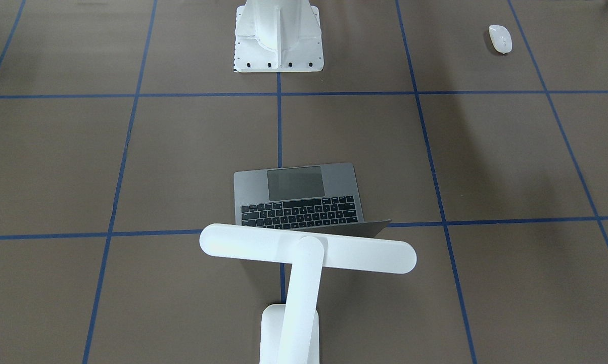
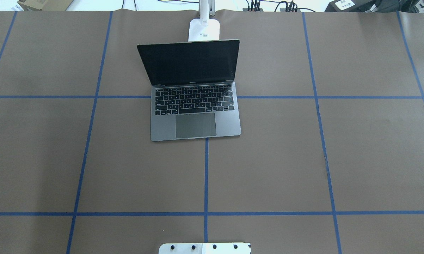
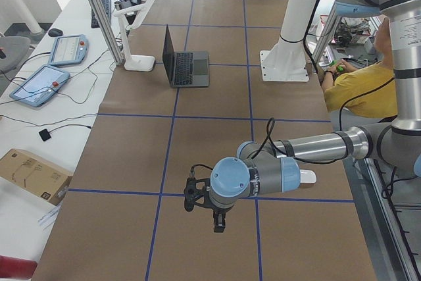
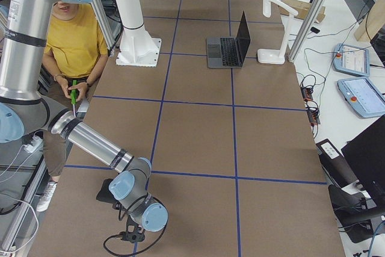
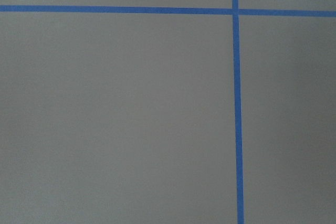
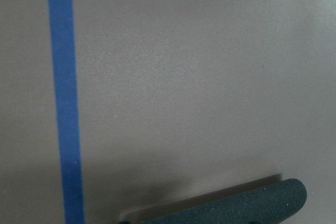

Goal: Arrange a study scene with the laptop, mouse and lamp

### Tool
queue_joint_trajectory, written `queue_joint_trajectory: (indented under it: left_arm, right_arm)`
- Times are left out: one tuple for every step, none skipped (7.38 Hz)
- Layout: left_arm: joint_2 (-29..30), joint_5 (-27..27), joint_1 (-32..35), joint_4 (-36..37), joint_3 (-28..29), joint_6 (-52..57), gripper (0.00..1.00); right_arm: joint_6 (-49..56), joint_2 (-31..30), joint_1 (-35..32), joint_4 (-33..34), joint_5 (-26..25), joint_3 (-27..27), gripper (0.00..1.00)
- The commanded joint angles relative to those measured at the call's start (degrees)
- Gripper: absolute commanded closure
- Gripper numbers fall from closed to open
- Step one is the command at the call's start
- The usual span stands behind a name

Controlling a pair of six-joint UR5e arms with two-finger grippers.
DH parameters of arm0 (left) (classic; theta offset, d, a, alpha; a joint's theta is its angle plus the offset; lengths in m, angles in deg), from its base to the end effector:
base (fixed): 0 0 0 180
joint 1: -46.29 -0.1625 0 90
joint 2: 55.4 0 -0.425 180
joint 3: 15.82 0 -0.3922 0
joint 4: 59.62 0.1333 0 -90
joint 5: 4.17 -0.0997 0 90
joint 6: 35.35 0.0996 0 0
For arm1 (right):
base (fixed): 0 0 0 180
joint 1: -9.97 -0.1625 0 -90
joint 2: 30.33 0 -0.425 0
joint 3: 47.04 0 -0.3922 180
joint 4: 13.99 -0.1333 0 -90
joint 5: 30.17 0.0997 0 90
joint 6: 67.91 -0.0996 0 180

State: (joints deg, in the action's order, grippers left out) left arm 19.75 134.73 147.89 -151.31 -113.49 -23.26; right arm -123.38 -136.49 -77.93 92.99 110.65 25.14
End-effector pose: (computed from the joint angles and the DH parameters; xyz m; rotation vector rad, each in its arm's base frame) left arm -0.1321 -0.3538 0.6970 0.0870 0.8531 -0.0329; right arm 0.0480 -0.2228 0.9070 -1.1995 -0.3468 1.2087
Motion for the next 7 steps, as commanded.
queue_joint_trajectory:
  left_arm:
    - [-0.1,0.0,0.0,-0.1,0.0,0.0,0.00]
    - [-0.2,0.0,0.0,-0.1,0.0,0.1,0.00]
    - [-0.2,0.0,0.0,-0.1,0.0,0.1,0.00]
    - [-0.2,0.0,0.0,-0.1,0.0,0.1,0.00]
    - [-0.2,0.0,0.0,0.0,0.0,0.1,0.00]
    - [-0.2,0.0,0.0,-0.1,-0.1,0.1,0.00]
    - [-0.2,0.1,0.0,-0.1,0.0,0.2,0.00]
  right_arm:
    - [0.4,-0.5,0.0,0.9,1.4,0.1,0.26]
    - [0.5,-0.6,0.0,0.9,1.4,0.1,0.27]
    - [0.5,-0.6,0.0,0.9,1.4,0.2,0.31]
    - [0.4,-0.6,0.0,0.9,2.5,0.9,0.45]
    - [0.3,-0.6,0.0,1.7,5.4,1.6,0.65]
    - [0.1,-0.6,0.0,2.4,6.0,2.8,0.84]
    - [-0.2,-0.6,-0.1,5.3,7.4,5.8,1.00]
